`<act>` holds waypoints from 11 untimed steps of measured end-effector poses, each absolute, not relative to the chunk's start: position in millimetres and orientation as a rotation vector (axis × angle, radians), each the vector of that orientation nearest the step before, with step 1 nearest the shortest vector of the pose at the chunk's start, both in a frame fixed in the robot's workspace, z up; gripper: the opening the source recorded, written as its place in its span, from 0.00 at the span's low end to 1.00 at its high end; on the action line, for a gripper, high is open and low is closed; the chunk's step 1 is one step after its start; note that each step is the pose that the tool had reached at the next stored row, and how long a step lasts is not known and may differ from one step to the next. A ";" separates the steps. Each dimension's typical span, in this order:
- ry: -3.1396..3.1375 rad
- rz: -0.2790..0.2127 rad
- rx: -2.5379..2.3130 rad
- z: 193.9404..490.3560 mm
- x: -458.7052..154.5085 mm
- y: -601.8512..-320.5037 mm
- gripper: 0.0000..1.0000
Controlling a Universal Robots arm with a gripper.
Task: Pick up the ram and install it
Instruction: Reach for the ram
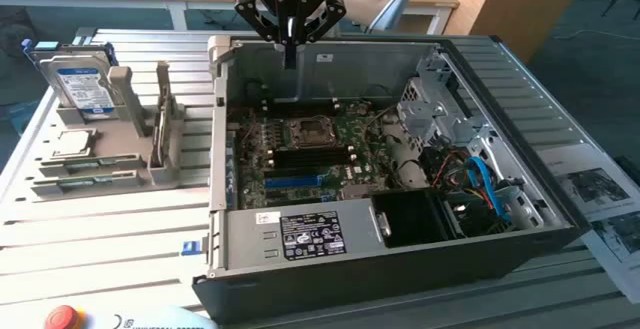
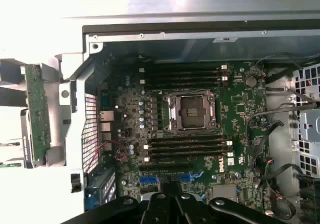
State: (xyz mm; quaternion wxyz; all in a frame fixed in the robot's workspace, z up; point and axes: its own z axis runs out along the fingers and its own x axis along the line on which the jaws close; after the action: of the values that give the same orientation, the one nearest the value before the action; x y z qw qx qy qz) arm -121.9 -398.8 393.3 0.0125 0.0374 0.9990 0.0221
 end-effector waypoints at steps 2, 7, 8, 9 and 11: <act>3.114 0.069 0.117 393.3 -121.9 -398.9 0.11; 3.114 0.069 0.117 393.3 -121.9 -398.9 0.11; 3.114 0.069 0.117 393.3 -121.9 -398.9 0.11; 3.114 0.069 0.117 393.3 -121.9 -398.8 0.11; 3.114 0.069 0.117 393.3 -121.9 -398.9 0.11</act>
State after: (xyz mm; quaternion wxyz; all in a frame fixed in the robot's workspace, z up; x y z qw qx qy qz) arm -121.9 -398.9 393.3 0.0125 0.0374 0.9990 0.0221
